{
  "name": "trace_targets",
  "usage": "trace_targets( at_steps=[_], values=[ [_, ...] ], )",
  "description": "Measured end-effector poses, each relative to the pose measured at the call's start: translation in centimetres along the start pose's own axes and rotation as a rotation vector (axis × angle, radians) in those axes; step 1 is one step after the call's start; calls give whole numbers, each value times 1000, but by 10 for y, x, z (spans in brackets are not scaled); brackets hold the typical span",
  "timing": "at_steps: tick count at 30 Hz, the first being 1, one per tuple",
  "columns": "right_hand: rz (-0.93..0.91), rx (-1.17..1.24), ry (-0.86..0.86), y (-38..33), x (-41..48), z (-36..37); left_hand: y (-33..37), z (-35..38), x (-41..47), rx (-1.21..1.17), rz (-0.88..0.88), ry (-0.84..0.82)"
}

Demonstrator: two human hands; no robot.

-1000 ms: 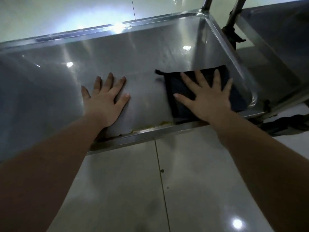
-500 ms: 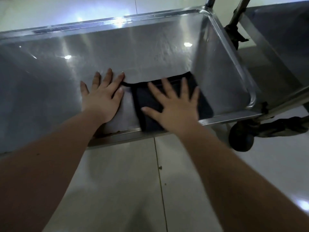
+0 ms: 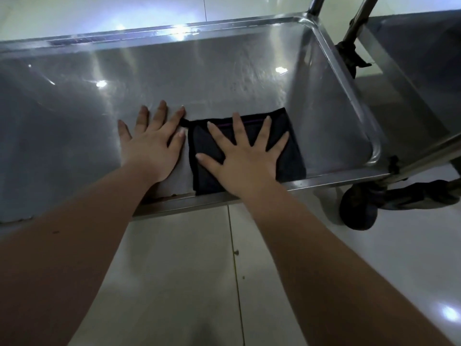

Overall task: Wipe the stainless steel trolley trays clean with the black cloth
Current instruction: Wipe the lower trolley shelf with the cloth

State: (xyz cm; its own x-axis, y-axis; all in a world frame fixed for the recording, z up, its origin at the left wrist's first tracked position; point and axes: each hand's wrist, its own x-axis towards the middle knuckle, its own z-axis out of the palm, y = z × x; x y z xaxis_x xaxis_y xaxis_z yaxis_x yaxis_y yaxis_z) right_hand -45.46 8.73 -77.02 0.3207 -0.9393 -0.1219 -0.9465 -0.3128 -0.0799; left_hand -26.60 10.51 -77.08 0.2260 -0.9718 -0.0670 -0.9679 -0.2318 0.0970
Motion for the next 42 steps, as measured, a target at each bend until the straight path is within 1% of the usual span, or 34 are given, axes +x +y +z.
trace_targets(
  at_steps=[3,7,10,13,18,20,22,24,27,30,32,34,36,39,42],
  values=[
    [31,36,-7,21,47,-8,3,1,0,14,-3,-10],
    [53,63,-102,23,120,-32,3,0,0,19,6,-17],
    [52,74,-124,20,139,-38,1,-2,1,11,3,-29],
    [19,70,-109,20,113,-32,0,-2,3,11,-7,-29],
    [-83,47,-49,17,9,-8,0,-1,5,13,-11,-28],
    [-94,7,-36,15,-16,0,0,0,3,17,-8,-23],
    [-93,13,-29,17,-3,-2,-1,1,0,15,2,-12],
    [-75,49,-26,20,38,-9,-3,1,0,4,10,-9],
    [-11,70,-75,29,106,-27,-5,2,2,7,20,-16],
    [-34,52,-93,48,134,-35,-5,2,4,-3,19,-6],
    [-12,45,-62,79,134,-36,-5,2,4,-13,15,-10],
    [82,36,-40,123,129,-39,-2,2,6,-12,8,-11],
    [142,6,-68,154,119,-44,2,2,7,8,-4,-9],
    [130,-50,-59,162,89,-40,2,0,9,6,-9,-18],
    [100,-38,-42,164,33,-26,2,-1,9,21,1,-12]
  ],
)
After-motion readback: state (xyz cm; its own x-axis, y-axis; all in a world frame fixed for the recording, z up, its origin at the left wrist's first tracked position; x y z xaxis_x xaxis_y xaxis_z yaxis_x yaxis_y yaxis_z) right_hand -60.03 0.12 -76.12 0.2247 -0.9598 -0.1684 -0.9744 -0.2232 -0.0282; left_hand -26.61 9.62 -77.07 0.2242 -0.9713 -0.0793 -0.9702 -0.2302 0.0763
